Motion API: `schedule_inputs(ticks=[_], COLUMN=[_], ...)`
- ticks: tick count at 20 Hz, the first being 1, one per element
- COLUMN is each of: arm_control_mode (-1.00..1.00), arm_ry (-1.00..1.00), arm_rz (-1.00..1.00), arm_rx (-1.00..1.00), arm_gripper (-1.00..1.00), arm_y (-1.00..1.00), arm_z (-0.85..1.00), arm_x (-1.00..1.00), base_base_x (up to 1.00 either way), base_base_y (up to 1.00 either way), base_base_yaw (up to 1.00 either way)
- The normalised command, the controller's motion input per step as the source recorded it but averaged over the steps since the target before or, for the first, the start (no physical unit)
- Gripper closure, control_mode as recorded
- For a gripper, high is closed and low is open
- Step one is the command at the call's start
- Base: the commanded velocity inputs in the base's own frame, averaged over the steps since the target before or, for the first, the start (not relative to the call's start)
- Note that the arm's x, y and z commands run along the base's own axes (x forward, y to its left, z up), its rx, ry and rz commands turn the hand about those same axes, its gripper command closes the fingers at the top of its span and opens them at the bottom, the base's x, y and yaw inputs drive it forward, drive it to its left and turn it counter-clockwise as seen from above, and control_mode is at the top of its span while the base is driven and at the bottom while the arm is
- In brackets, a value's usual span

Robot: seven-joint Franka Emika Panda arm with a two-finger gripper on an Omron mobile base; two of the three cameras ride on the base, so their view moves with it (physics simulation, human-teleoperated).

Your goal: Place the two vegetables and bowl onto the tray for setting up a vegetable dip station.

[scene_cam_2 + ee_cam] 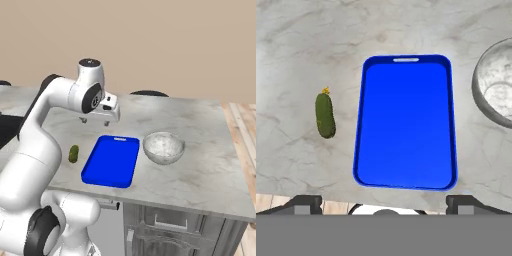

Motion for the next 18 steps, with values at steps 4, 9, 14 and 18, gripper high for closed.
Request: schedule_inputs(ticks=[4,9,14,18], arm_control_mode=[-1.00,-1.00,-1.00,-1.00], arm_ry=[0.00,0.00,0.00,0.01], arm_rz=[0.00,-0.10,-0.21,-0.30], arm_rx=[0.01,0.00,0.00,0.01], arm_gripper=[-1.00,-1.00,-1.00,-1.00], arm_y=[-0.27,-0.27,-0.27,-0.27], arm_z=[-0.10,-0.09,-0.11,-0.09], arm_x=[-0.05,-0.02,-0.05,-0.03], base_base_x=[0.00,0.00,0.00,0.00], base_base_y=[0.00,0.00,0.00,0.00], base_base_yaw=[0.00,0.00,0.00,0.00])
